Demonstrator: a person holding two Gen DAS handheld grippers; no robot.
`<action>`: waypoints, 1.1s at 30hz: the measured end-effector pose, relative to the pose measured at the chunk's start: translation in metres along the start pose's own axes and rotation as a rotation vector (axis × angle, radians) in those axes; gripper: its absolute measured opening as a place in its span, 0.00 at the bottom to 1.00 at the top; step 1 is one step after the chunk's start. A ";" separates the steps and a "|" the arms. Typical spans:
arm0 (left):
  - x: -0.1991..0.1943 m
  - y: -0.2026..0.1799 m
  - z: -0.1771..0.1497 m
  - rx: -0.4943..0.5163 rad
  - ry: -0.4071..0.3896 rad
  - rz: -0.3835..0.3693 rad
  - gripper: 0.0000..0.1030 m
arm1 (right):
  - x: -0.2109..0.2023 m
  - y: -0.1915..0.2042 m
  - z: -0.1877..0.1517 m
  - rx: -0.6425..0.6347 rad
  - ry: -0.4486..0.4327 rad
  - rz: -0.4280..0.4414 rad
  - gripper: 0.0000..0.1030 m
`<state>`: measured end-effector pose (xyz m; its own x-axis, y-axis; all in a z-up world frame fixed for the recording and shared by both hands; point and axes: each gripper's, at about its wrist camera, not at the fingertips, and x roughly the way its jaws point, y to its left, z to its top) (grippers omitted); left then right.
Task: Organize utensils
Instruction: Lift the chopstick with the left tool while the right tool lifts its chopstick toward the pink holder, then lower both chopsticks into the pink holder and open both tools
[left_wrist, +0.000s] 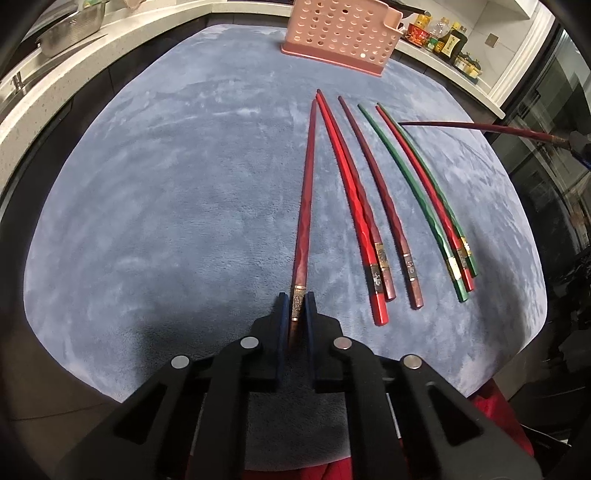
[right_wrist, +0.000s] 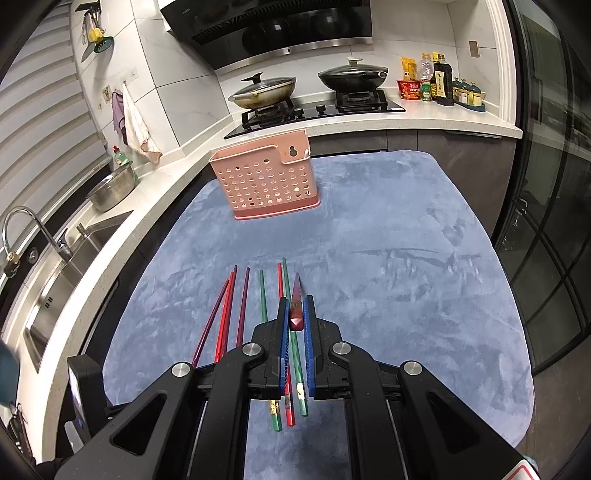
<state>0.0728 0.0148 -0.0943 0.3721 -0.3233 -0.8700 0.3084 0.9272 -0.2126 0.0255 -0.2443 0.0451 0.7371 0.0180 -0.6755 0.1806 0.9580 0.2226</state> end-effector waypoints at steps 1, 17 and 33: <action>-0.002 -0.001 0.000 0.003 -0.006 0.001 0.07 | -0.001 0.000 0.000 -0.001 -0.001 0.000 0.07; -0.095 -0.011 0.082 0.020 -0.292 -0.002 0.07 | -0.012 0.004 0.035 -0.024 -0.087 0.008 0.07; -0.140 -0.026 0.202 0.045 -0.510 0.038 0.07 | 0.005 0.003 0.100 -0.028 -0.155 0.023 0.07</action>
<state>0.1895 -0.0020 0.1222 0.7602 -0.3510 -0.5466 0.3193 0.9347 -0.1561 0.0948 -0.2695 0.1125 0.8328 -0.0026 -0.5535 0.1464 0.9654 0.2158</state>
